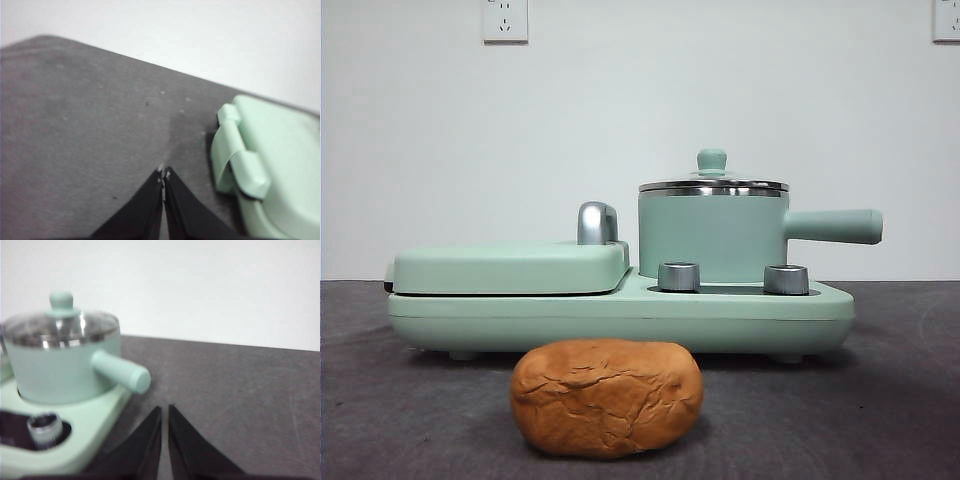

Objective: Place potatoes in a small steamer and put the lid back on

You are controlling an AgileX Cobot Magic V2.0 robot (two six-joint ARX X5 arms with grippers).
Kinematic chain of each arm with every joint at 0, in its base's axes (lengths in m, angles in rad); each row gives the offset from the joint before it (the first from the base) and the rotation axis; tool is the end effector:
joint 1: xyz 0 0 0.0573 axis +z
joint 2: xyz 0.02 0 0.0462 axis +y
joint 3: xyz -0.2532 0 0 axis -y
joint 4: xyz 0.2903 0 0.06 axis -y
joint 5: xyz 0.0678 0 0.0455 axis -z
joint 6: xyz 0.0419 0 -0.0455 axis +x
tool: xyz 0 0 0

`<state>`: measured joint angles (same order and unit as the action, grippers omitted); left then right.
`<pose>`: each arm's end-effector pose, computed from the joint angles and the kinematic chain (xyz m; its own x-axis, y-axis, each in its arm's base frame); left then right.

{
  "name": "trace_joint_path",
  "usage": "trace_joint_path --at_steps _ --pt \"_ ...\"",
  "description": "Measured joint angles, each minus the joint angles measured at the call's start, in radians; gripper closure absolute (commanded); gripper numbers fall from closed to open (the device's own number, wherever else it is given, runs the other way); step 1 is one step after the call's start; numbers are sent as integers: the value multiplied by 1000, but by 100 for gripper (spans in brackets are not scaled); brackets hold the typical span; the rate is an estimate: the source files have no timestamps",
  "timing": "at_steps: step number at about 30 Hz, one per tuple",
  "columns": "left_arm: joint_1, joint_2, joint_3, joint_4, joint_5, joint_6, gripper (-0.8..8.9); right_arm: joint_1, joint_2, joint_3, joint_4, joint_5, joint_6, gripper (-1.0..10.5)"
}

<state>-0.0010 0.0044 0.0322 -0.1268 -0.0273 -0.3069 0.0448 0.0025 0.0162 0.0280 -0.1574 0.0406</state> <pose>0.1645 0.0010 0.1618 0.9948 0.0263 -0.0988 -0.0548 0.9530 -0.2981 0.1649 0.0140 0.1727 0.9788 0.2008 0.0412 -0.2022 0.9788 0.0340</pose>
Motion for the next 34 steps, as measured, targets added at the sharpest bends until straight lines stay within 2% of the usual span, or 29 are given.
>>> trace_joint_path --at_steps 7,10,15,18,24,27,34 --pt "0 0 0 139 0 -254 808 0 0 0 101 0 250 927" --pt "0 0 0 253 4 -293 808 0 0 0 178 1 365 934" --pt "0 0 2 451 71 -315 807 0 1 45 187 0 451 934" --pt "0 1 40 404 116 -322 806 0 8 136 136 0 466 934" --pt "0 49 285 156 129 -306 805 0 104 356 -23 -9 458 934" --pt "0 108 419 41 140 -261 805 0 177 461 -83 -54 423 934" --pt "0 304 687 -138 251 -139 805 0 370 700 -277 -182 285 934"
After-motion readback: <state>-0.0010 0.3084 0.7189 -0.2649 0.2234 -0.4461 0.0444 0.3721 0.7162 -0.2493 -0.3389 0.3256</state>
